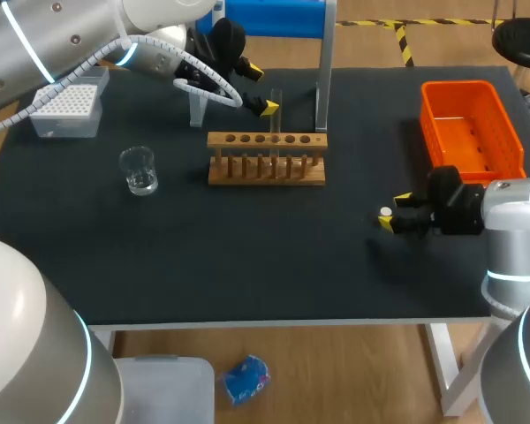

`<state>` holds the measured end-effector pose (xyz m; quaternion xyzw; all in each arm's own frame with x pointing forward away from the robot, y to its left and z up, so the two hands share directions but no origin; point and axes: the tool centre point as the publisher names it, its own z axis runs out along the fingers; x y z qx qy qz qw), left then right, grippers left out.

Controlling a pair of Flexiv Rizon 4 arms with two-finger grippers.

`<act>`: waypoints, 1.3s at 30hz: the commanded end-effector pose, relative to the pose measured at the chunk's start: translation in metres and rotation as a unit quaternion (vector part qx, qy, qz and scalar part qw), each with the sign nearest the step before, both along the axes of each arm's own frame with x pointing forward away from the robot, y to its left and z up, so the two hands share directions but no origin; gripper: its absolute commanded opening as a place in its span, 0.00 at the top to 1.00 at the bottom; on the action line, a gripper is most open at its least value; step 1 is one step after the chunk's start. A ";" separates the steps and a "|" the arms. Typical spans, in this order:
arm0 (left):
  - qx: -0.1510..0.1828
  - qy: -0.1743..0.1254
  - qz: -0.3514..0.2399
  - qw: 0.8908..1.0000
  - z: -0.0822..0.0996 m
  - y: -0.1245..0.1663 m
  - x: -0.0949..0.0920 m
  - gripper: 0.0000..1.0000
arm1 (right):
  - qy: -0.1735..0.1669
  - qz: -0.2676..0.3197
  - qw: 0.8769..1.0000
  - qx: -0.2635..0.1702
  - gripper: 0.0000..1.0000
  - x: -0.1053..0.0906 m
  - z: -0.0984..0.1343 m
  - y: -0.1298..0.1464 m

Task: Invert the test tube, pick up the pipette, mount the tip to pipette, aspirate from beaker and dispense into the tube, eject the tip, return the pipette, and cap with the stopper.

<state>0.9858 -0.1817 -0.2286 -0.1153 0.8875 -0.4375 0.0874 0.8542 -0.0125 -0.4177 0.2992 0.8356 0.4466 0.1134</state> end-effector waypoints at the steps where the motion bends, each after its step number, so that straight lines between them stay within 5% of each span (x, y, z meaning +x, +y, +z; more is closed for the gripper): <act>1: -0.001 0.003 -0.007 1.000 0.000 0.002 0.004 0.00 | 0.002 0.000 1.000 -0.002 0.35 0.006 -0.004 0.003; 6: -0.001 0.003 -0.007 1.000 0.000 0.002 0.004 0.00 | 0.003 0.002 1.000 -0.003 0.49 0.009 -0.005 0.005; 28: -0.001 0.003 -0.007 1.000 0.000 0.002 0.004 0.00 | 0.009 0.004 1.000 -0.008 0.60 0.011 -0.008 0.005; 39: -0.001 0.003 -0.007 1.000 0.000 0.002 0.004 0.00 | 0.010 0.003 1.000 -0.010 0.75 0.011 -0.009 0.004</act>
